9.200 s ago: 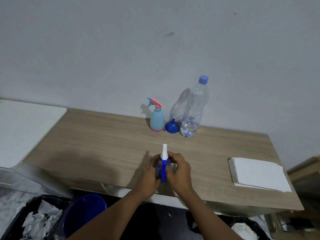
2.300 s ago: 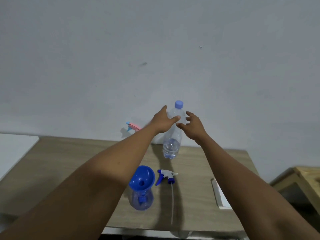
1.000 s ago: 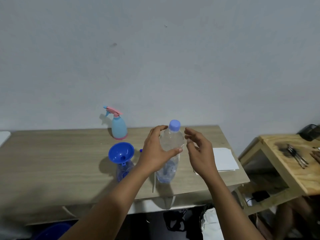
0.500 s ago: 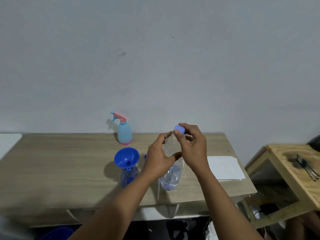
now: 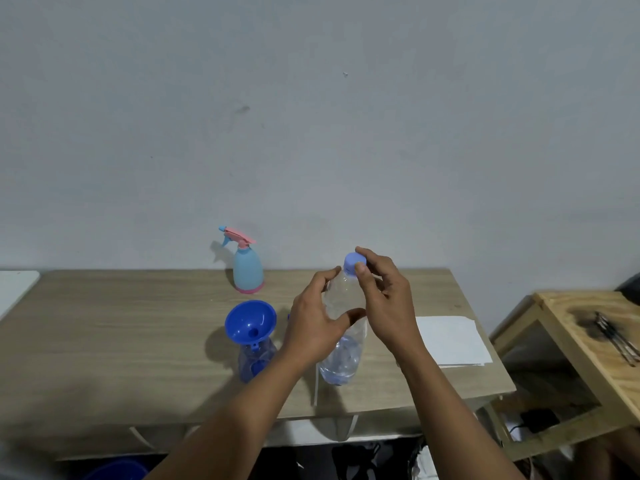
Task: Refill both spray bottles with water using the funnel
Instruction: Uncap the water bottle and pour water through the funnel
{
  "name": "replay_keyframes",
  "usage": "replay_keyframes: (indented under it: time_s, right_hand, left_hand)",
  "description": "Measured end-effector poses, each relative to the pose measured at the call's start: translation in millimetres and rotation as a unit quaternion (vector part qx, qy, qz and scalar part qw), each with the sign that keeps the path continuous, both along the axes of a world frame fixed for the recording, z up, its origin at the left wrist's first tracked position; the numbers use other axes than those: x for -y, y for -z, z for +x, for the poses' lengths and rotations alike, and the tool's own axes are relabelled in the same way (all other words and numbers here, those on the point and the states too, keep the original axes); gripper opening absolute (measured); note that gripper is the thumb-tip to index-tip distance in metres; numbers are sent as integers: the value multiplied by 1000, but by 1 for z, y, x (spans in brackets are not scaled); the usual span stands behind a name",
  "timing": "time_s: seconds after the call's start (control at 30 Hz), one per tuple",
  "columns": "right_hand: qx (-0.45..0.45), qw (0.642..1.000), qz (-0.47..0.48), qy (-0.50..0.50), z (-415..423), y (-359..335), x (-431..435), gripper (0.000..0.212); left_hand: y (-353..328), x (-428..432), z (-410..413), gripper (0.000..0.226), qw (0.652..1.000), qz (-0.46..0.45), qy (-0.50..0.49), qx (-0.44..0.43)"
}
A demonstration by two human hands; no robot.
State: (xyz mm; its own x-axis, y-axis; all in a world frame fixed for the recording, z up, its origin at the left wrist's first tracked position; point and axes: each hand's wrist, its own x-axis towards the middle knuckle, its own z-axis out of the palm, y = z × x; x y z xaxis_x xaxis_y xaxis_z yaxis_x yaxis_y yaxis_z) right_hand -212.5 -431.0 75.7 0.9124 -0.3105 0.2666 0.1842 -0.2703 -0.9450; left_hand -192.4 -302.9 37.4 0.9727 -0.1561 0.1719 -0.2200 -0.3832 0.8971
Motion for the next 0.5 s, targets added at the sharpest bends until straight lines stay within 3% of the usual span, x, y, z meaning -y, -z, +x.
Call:
replay_keyframes:
  time_s: [0.13, 0.3, 0.5]
  right_hand:
    - [-4, 997, 24, 68, 7, -4, -8, 38]
    - [4, 1000, -5, 26, 5, -3, -3, 15]
    - [-8, 999, -9, 32, 3, -11, 0, 38]
  left_hand:
    - [2, 1, 1, 72, 1000, 8, 4, -1]
    - [3, 1, 2, 71, 1000, -4, -2, -3]
    - [4, 3, 5, 72, 1000, 3, 8, -3]
